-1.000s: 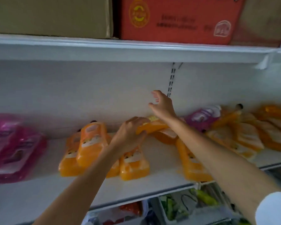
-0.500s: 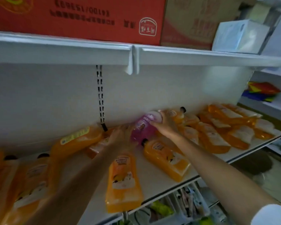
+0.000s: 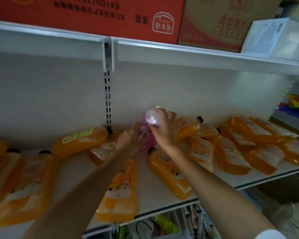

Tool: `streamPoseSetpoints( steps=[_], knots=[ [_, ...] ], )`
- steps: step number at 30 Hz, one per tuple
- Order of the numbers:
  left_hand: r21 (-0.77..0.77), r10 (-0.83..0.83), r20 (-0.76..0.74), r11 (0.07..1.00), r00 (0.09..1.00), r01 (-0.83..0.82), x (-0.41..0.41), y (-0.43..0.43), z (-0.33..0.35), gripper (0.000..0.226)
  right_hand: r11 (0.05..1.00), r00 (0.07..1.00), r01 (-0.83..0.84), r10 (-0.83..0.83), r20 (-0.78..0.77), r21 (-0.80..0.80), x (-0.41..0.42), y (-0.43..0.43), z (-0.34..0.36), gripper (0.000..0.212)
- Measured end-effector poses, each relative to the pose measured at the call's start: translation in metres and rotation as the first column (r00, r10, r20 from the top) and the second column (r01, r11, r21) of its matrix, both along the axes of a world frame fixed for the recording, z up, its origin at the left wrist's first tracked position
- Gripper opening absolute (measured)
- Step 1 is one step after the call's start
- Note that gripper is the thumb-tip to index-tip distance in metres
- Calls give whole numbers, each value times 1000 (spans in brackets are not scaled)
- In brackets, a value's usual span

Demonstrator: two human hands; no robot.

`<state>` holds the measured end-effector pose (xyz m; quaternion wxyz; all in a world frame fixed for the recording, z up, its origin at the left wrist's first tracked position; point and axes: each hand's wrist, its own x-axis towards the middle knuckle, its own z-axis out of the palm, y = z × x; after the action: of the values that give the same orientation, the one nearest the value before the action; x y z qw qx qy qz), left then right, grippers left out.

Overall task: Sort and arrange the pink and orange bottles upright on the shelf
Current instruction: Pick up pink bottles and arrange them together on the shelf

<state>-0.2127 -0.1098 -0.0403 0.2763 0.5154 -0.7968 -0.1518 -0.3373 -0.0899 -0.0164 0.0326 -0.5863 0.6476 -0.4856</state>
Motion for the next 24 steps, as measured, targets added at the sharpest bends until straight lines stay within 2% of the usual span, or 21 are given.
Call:
streamPoseSetpoints(
  steps=[2,4,5,7,8,11,13,16,19,21,24],
  knots=[
    [-44,24,-181,998,983,-33,2,1,12,57,993,998,-47,42,-45,-110,8,3,10,45],
    [28,15,-310,1000,951,-7,11,5,22,83,973,995,-97,90,-45,-207,16,3,27,42],
    [67,-35,-388,996,921,66,20,8,27,94,959,991,-136,129,-44,-247,21,2,37,42],
    [16,-179,-534,975,827,221,42,20,31,106,932,964,-244,262,32,-267,36,3,58,41],
    [-37,-203,-557,975,805,220,56,27,30,106,922,936,-302,335,109,-243,49,5,66,41],
    [-95,-79,-600,995,796,27,93,56,37,104,884,820,-432,467,331,-179,96,10,73,40],
    [-84,16,-644,992,765,-92,120,74,39,97,874,790,-462,482,379,-149,136,11,70,43],
    [-54,128,-711,970,692,-236,174,95,33,87,824,782,-564,553,289,-52,204,15,65,64],
    [-88,214,-738,910,640,-405,237,116,25,83,716,705,-698,682,193,22,273,29,59,88],
    [-71,262,-759,877,597,-476,275,133,22,81,668,662,-744,732,160,22,318,42,54,90],
    [-2,352,-787,820,507,-572,325,157,14,78,621,605,-784,765,218,-4,383,63,47,77]
  ],
)
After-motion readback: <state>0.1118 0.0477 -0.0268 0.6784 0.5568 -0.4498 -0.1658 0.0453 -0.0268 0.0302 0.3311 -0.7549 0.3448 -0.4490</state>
